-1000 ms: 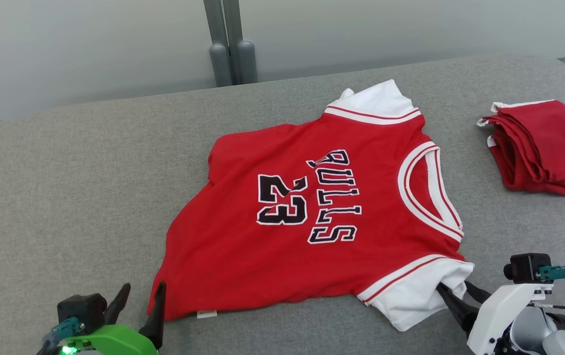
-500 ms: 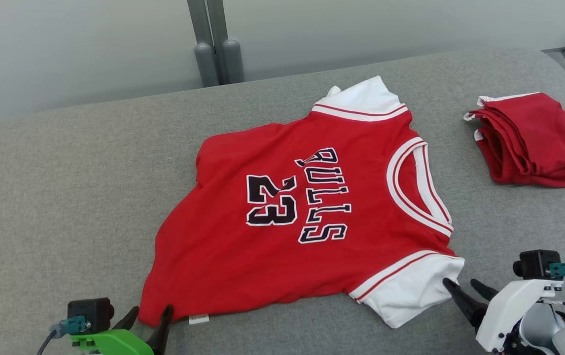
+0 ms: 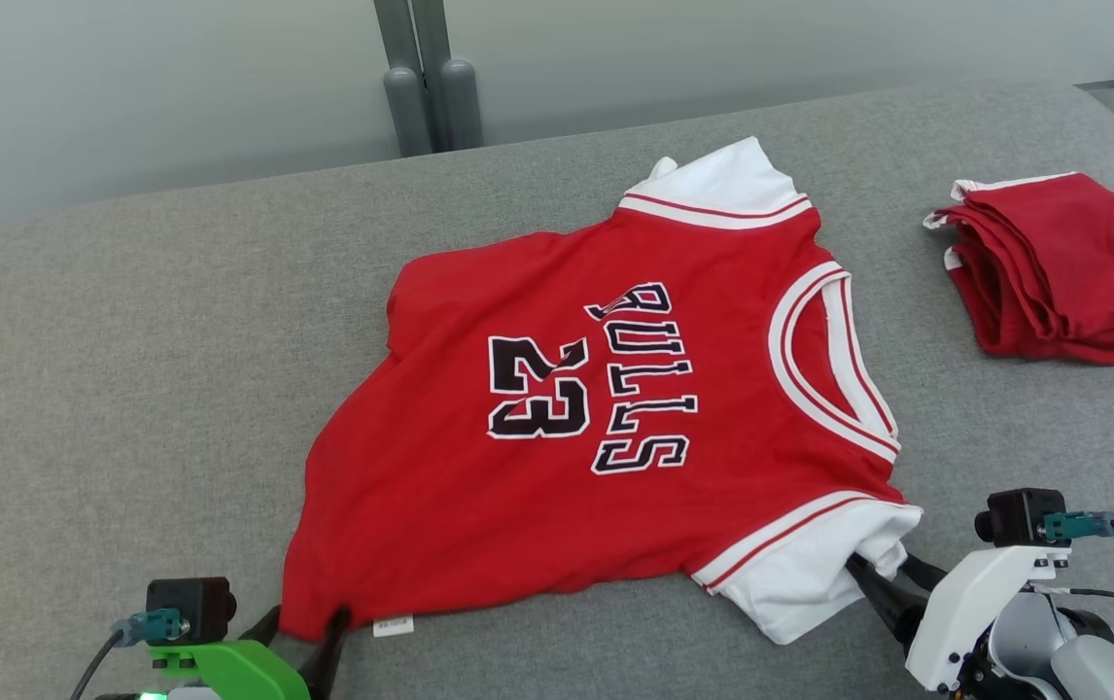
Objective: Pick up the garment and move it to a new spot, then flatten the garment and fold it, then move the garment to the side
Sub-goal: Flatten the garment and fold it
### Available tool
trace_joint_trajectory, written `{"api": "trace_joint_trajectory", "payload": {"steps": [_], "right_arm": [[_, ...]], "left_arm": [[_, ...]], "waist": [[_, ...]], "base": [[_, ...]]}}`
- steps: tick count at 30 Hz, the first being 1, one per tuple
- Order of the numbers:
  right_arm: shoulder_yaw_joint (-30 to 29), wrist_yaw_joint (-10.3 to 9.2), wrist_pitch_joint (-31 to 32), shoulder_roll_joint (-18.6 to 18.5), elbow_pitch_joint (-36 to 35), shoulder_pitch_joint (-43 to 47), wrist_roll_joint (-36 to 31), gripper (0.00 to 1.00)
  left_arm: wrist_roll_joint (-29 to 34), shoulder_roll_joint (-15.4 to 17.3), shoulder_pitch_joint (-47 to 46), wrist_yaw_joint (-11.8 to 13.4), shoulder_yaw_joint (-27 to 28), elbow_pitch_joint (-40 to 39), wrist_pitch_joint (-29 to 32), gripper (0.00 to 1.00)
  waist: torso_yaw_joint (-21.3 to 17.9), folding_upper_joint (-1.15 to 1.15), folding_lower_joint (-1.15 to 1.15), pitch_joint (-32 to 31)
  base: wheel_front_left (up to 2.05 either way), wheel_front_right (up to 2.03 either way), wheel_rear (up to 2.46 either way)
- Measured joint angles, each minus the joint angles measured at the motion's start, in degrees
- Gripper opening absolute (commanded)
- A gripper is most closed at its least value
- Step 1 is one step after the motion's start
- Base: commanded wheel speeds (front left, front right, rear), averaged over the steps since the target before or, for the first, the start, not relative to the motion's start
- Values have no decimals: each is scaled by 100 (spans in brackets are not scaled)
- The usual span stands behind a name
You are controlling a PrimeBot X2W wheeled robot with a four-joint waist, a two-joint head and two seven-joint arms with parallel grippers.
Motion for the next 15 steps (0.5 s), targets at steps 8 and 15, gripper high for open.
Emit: {"api": "trace_joint_trajectory", "payload": {"steps": [8,15], "right_arm": [[199,0,-91,-12,213,-117,119,0],[280,0,-264,-92,203,-132,231,0]], "left_arm": [[-98,36,-12,32,-14,152,197,73],[-102,55,-14,24,-36,148,51,0]], "waist": [[-50,0,0,-23],[-76,0,0,-73]], "base": [[0,0,0],[0,0,0]]}}
